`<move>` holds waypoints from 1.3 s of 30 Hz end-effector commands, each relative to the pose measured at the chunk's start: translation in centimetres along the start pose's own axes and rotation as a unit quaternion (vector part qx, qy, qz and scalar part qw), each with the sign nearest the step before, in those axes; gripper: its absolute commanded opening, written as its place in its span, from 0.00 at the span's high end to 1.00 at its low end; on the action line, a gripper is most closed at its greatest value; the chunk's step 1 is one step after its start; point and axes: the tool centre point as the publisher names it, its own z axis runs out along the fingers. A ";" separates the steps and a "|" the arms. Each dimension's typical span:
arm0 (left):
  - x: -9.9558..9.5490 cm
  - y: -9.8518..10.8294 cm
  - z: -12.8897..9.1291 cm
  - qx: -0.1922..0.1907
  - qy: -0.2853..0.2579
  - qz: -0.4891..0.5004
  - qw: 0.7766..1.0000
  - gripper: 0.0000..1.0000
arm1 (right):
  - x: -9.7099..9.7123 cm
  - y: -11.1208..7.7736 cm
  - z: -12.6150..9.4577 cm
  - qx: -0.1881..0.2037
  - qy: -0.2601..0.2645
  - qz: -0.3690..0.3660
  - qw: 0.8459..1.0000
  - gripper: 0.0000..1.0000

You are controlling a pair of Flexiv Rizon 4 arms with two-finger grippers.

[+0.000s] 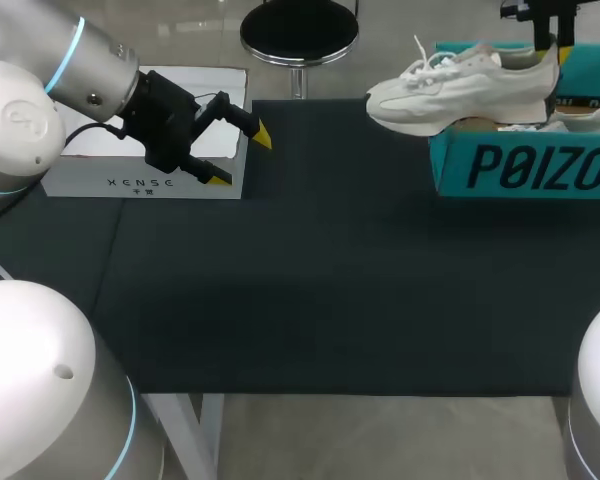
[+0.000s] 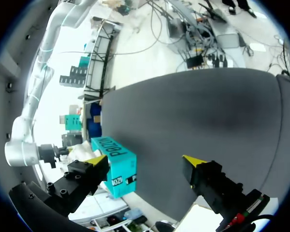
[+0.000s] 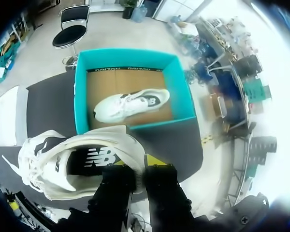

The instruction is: Take the shoe out of the shoebox, open the shoe tongue, remove and reinsert the insole, then place the shoe into the shoebox

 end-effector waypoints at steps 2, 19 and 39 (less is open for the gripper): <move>0.0 0.0 0.0 0.000 0.001 0.000 1.000 0.00 | -1.3 1.0 0.5 -0.029 0.061 -0.020 0.998 1.00; 0.0 0.0 0.0 0.000 0.001 0.000 1.000 0.00 | -1.6 1.8 1.0 -0.032 0.094 0.006 0.995 1.00; 0.0 0.0 0.0 0.000 0.001 0.000 1.000 0.00 | -7.8 10.6 5.1 -0.073 0.002 0.108 0.991 1.00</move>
